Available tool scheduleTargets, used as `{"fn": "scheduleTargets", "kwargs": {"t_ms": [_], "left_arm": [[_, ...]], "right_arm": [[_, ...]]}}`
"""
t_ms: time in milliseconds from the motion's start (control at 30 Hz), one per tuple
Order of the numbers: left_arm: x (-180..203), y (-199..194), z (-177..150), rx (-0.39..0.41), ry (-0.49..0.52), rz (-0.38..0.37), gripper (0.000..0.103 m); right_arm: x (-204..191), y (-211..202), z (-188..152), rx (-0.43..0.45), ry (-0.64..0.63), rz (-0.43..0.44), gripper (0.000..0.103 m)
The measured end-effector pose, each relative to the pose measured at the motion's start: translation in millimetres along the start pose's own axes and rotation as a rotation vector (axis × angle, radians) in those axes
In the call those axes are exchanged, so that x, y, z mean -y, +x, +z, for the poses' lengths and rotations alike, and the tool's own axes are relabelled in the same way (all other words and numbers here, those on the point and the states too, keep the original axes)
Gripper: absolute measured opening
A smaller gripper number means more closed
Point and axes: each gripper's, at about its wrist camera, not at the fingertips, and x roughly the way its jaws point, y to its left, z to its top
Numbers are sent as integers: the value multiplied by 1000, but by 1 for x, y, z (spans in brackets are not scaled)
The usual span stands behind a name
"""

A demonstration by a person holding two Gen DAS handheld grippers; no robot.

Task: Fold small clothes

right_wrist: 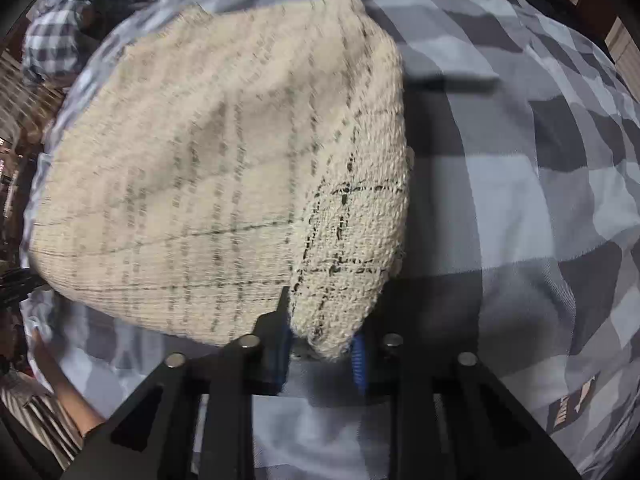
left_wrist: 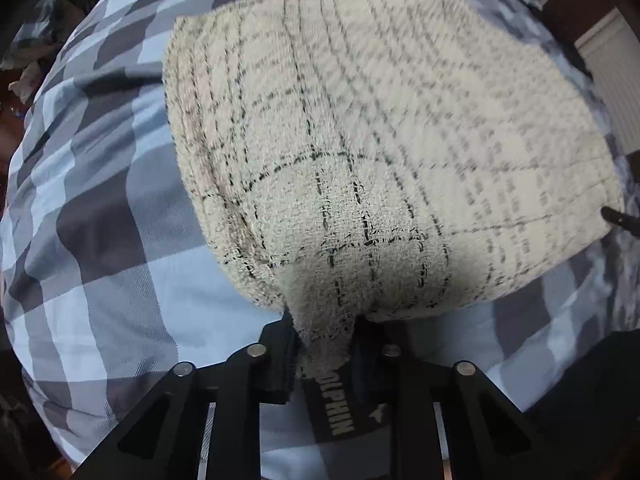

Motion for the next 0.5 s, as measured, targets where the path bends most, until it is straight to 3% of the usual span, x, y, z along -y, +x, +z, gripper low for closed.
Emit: {"fn": "scheduleTargets", "kwargs": {"t_ms": [100, 233, 367, 500], "left_arm": [[-7, -33, -4, 77, -66, -79, 18], [-10, -82, -13, 140, -43, -130, 17], [-12, -115, -27, 87, 15, -128, 16], [-13, -138, -76, 35, 53, -167, 16]], "right_arm": [[-4, -22, -3, 60, 42, 71, 16], [6, -71, -16, 188, 181, 291, 16], [3, -104, -42, 207, 236, 401, 15], [6, -143, -80, 205, 250, 463, 15]]}}
